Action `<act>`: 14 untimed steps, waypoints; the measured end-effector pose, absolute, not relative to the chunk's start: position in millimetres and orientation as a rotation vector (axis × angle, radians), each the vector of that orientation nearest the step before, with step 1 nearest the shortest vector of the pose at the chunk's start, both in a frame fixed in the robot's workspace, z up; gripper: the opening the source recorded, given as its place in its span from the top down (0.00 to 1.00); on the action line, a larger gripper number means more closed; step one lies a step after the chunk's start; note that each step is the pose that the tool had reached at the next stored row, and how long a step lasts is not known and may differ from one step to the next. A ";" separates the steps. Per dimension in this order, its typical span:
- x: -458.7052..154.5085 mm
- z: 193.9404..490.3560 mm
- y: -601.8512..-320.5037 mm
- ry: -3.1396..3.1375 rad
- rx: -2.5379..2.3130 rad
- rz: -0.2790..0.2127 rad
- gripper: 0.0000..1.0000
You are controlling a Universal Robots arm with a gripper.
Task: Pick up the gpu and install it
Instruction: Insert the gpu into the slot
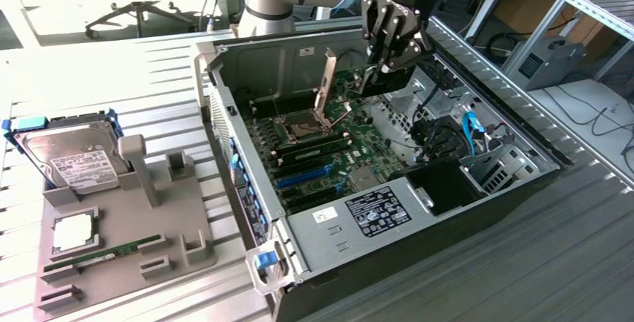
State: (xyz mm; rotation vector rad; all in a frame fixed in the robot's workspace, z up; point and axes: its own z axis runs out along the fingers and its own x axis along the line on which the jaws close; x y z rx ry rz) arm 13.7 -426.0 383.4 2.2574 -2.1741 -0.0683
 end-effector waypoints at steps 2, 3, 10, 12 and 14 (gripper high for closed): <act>13.7 383.4 -426.0 -2.174 2.257 -0.068 0.73; 13.7 383.4 -426.0 -2.174 2.257 -0.068 0.73; 13.6 382.9 -426.0 -2.214 2.255 -0.109 0.73; 13.7 382.1 -426.0 -2.259 2.212 -0.109 0.73; 13.7 381.8 -426.0 -2.292 2.179 -0.108 0.73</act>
